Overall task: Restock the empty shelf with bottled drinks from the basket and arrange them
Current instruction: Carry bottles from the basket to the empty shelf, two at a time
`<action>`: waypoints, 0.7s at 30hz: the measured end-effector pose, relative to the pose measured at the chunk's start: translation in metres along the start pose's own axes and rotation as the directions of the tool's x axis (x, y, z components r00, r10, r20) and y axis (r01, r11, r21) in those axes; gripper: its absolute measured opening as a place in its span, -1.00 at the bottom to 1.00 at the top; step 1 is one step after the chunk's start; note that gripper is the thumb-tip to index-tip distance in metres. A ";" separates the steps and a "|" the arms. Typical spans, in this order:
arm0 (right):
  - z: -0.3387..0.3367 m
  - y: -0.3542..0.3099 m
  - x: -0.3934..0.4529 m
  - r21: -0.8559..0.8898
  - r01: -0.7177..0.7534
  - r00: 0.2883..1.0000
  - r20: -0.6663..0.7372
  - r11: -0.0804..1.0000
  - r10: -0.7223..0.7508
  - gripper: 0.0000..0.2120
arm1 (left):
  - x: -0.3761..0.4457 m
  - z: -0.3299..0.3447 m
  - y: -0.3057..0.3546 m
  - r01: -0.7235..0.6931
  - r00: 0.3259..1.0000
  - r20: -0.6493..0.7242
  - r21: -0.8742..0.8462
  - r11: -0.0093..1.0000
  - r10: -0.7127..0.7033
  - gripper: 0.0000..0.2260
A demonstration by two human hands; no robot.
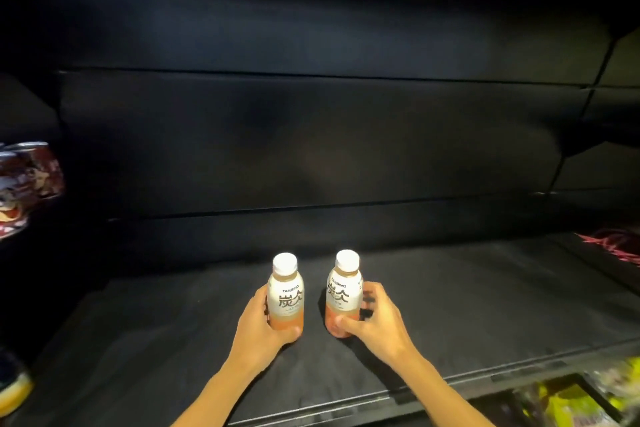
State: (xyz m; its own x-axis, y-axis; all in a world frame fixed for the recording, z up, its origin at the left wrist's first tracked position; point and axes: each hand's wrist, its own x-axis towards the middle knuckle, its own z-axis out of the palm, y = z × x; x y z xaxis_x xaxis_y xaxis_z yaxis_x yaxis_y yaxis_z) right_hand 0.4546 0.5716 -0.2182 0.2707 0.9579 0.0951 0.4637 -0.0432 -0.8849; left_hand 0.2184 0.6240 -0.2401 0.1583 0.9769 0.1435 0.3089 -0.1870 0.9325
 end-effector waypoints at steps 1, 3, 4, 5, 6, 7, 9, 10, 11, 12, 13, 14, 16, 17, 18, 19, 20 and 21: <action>0.000 0.006 0.002 -0.009 -0.009 1.000 0.006 1.000 0.009 -0.43 | 0.003 0.002 0.000 0.003 1.000 -0.022 0.010 1.000 -0.003 -0.25; 0.000 0.011 0.012 -0.023 -0.014 1.000 0.017 1.000 0.014 -0.46 | 0.011 0.008 0.001 0.021 0.998 -0.053 0.013 1.000 -0.020 -0.26; 0.000 0.013 0.018 -0.028 -0.012 1.000 0.018 1.000 0.013 -0.46 | 0.016 0.011 0.001 0.036 0.997 -0.068 0.010 0.999 -0.035 -0.26; 0.000 0.013 0.025 -0.029 -0.011 1.000 0.018 1.000 0.012 -0.46 | 0.022 0.013 0.000 0.054 0.995 -0.081 0.002 0.999 -0.054 -0.28; 0.001 0.013 0.032 -0.027 -0.012 1.000 0.016 1.000 0.012 -0.46 | 0.028 0.016 -0.002 0.080 0.992 -0.095 -0.008 0.997 -0.080 -0.29; 0.002 0.014 0.040 -0.022 -0.015 1.000 0.015 1.000 0.015 -0.47 | 0.036 0.018 -0.003 0.102 0.989 -0.109 -0.010 0.995 -0.103 -0.32; 0.003 0.015 0.055 -0.009 -0.024 1.000 0.017 1.000 0.025 -0.46 | 0.051 0.023 -0.006 0.125 0.983 -0.137 0.002 0.992 -0.124 -0.34; 0.004 0.015 0.064 -0.006 -0.031 0.999 0.018 1.000 0.031 -0.46 | 0.058 0.025 -0.006 0.130 0.981 -0.147 0.004 0.992 -0.128 -0.35; 0.004 0.015 0.072 -0.007 -0.035 0.999 0.019 0.999 0.035 -0.46 | 0.065 0.028 -0.006 0.131 0.979 -0.157 0.007 0.991 -0.128 -0.35; 0.005 0.015 0.081 -0.014 -0.037 0.999 0.021 0.999 0.037 -0.47 | 0.072 0.029 -0.006 0.131 0.978 -0.167 0.010 0.991 -0.128 -0.36; 0.005 0.016 0.089 -0.022 -0.039 0.999 0.026 0.999 0.039 -0.49 | 0.078 0.031 -0.005 0.131 0.977 -0.174 0.019 0.991 -0.126 -0.37; 0.005 0.016 0.096 -0.031 -0.040 0.999 0.032 0.999 0.041 -0.50 | 0.084 0.032 -0.006 0.135 0.976 -0.178 0.028 0.990 -0.128 -0.37; 0.005 0.016 0.110 -0.051 -0.041 0.998 0.044 0.998 0.044 -0.54 | 0.095 0.034 -0.006 0.151 0.974 -0.179 0.049 0.987 -0.140 -0.35; 0.004 0.015 0.116 -0.060 -0.042 0.998 0.048 0.997 0.045 -0.55 | 0.100 0.034 -0.006 0.159 0.973 -0.179 0.060 0.985 -0.147 -0.35; 0.004 0.016 0.121 -0.063 -0.045 0.997 0.054 0.997 0.049 -0.55 | 0.104 0.035 -0.006 0.169 0.972 -0.178 0.069 0.983 -0.155 -0.35; 0.004 0.016 0.126 -0.064 -0.048 0.997 0.060 0.997 0.052 -0.55 | 0.108 0.035 -0.004 0.176 0.971 -0.176 0.079 0.981 -0.160 -0.35; 0.004 0.017 0.130 -0.066 -0.050 0.996 0.067 0.997 0.054 -0.54 | 0.112 0.036 -0.003 0.183 0.971 -0.173 0.089 0.979 -0.165 -0.35; 0.004 0.017 0.134 -0.069 -0.050 0.996 0.072 0.996 0.055 -0.53 | 0.115 0.036 -0.003 0.189 0.971 -0.169 0.100 0.977 -0.171 -0.36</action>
State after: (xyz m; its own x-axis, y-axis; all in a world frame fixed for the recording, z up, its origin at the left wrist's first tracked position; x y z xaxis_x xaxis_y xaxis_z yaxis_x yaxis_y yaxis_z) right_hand 0.4959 0.7005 -0.2222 0.2346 0.9720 0.0131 0.5066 -0.1108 -0.8550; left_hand 0.2700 0.7333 -0.2383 -0.0572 0.9977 0.0357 0.4255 -0.0080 0.9049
